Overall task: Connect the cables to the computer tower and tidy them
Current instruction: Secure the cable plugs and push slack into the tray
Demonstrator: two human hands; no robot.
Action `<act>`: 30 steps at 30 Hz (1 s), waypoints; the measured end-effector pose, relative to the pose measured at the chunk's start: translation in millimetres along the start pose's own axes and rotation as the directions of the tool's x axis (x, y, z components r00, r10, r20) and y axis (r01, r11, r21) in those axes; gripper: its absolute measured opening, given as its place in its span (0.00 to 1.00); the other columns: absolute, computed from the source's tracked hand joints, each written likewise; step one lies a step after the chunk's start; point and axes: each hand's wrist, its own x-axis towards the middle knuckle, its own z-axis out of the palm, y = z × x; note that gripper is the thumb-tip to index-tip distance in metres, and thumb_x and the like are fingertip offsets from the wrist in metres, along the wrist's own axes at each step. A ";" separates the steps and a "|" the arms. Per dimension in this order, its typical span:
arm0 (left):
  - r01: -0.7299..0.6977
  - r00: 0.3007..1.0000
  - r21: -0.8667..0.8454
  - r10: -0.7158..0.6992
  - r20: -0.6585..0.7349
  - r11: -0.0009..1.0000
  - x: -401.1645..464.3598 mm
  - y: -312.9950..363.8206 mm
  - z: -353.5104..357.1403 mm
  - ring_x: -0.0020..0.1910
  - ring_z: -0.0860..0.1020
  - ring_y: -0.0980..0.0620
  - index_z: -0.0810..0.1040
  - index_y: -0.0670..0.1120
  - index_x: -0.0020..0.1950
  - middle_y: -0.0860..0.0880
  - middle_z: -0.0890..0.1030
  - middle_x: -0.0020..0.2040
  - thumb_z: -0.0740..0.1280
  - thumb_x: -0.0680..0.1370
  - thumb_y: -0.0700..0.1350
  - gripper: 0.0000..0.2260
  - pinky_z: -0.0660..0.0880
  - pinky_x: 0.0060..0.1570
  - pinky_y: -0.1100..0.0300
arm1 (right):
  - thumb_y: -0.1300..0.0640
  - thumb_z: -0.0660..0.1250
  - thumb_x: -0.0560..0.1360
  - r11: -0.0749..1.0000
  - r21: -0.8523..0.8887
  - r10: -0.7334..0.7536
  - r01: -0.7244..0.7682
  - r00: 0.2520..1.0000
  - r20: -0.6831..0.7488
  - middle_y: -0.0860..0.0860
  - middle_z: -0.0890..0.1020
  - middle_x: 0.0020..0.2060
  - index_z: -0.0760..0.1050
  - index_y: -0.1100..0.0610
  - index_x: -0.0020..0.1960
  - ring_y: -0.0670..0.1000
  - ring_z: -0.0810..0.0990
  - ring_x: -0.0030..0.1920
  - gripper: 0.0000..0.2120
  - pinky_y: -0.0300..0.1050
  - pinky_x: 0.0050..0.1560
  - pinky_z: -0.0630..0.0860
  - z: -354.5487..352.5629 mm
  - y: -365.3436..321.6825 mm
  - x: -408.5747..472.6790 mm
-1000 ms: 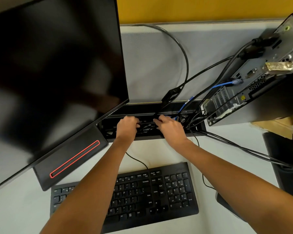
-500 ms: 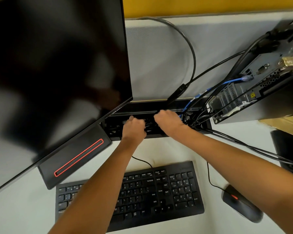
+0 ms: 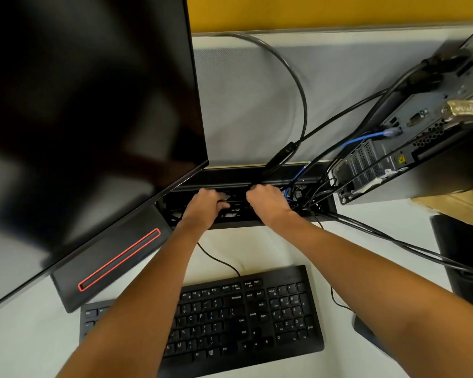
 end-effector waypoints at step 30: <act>0.008 0.980 0.157 0.023 -0.197 0.988 -11.1 35.6 -9.0 0.46 0.80 0.44 0.81 0.44 0.49 0.47 0.79 0.50 0.66 0.76 0.37 0.06 0.73 0.40 0.55 | 0.66 0.64 0.75 0.856 0.491 0.192 -0.161 0.981 -0.012 0.54 0.81 0.45 0.80 0.58 0.52 0.55 0.79 0.48 0.10 0.42 0.46 0.72 2.6 12.5 -22.1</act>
